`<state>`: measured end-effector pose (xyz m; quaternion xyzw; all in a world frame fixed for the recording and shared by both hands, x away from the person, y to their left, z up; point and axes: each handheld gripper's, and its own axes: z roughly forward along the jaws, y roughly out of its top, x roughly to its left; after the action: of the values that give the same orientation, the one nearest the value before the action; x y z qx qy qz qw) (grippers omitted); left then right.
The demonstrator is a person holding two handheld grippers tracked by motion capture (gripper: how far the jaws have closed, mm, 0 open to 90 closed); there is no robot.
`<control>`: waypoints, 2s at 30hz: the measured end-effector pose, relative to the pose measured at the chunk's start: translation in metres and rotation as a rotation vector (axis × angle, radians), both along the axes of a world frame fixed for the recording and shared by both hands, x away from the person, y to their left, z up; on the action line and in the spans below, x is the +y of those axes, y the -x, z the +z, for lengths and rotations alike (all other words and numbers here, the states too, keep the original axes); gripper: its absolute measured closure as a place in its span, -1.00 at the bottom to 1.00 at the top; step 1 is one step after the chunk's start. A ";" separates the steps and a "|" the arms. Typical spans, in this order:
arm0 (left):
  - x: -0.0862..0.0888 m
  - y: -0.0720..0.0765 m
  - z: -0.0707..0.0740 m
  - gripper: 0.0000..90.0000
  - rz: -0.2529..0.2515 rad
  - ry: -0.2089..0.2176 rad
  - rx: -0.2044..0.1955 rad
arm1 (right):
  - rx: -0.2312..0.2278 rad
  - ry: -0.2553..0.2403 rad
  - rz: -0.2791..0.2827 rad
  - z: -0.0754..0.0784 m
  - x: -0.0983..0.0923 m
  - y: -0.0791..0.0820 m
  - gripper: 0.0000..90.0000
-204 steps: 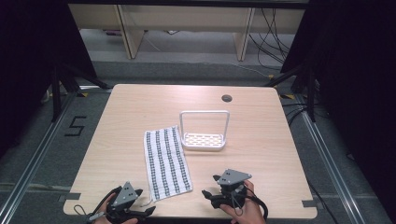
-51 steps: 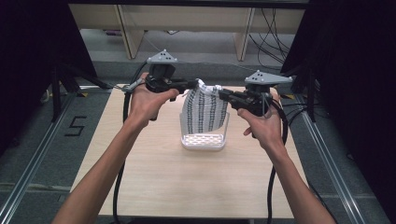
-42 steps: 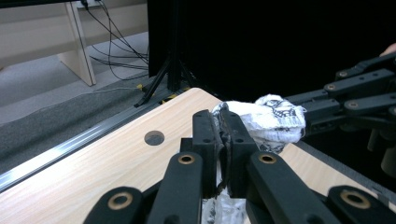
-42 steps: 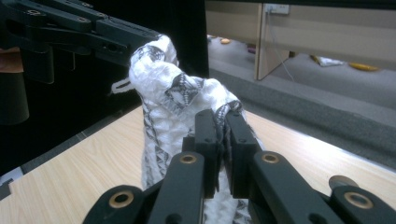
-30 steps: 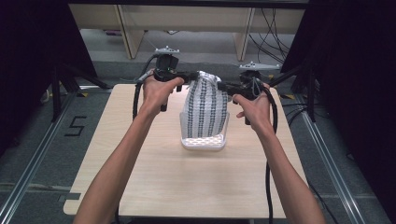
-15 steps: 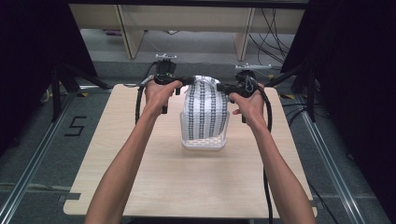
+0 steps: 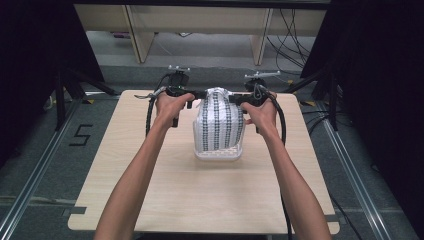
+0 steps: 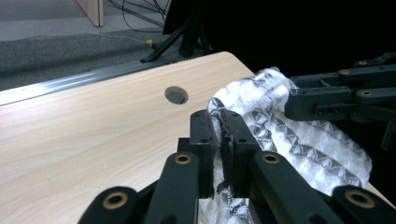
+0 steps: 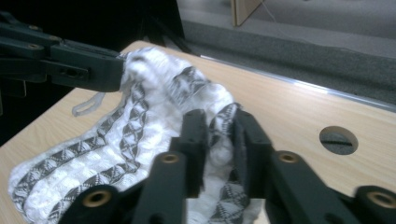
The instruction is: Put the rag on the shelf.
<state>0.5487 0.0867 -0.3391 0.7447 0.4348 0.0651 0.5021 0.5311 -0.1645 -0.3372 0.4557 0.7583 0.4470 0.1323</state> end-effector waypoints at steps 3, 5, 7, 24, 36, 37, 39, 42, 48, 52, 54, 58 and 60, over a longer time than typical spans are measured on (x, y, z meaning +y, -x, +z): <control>-0.001 0.000 -0.002 0.60 -0.001 -0.024 0.014 | 0.003 0.014 0.005 -0.004 0.002 -0.001 0.52; 0.000 0.000 -0.002 0.41 0.016 -0.021 0.017 | 0.020 0.011 -0.001 -0.006 0.002 -0.001 0.44; 0.001 -0.001 -0.001 0.25 0.022 -0.014 0.022 | 0.022 0.017 -0.010 -0.008 0.001 -0.001 0.39; 0.005 0.011 0.006 0.10 -0.022 -0.021 0.032 | 0.016 -0.020 0.002 0.001 -0.012 0.007 0.20; 0.019 0.022 0.007 -0.23 -0.020 -0.037 0.047 | -0.007 -0.011 0.018 0.012 -0.024 0.021 0.06; 0.020 0.024 0.008 -0.25 -0.019 -0.043 0.048 | -0.026 -0.003 0.031 0.012 -0.024 0.021 0.04; 0.023 0.029 0.011 -0.28 -0.015 -0.041 0.036 | -0.032 0.004 0.027 0.014 -0.024 0.025 0.02; 0.027 0.037 0.017 -0.32 -0.012 -0.035 0.022 | -0.031 -0.002 0.042 0.016 -0.022 0.028 0.00; 0.038 0.054 0.023 -0.44 -0.013 -0.059 -0.006 | -0.053 0.006 0.069 0.022 -0.018 0.038 -0.07; 0.048 0.066 0.024 -0.51 0.010 -0.074 -0.034 | -0.068 0.013 0.078 0.025 -0.015 0.044 -0.12; 0.054 0.073 0.026 -0.51 0.005 -0.077 -0.045 | -0.065 0.001 0.080 0.026 -0.014 0.047 -0.13; 0.061 0.083 0.026 -0.51 0.010 -0.052 -0.056 | -0.065 -0.002 0.086 0.026 -0.013 0.052 -0.18; 0.065 0.089 0.026 -0.51 0.009 -0.049 -0.064 | -0.075 -0.006 0.087 0.026 -0.014 0.054 -0.20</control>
<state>0.4600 0.1512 -0.3135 0.7523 0.4201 0.1017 0.4972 0.4775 -0.1781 -0.3115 0.4055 0.7706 0.4715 0.1395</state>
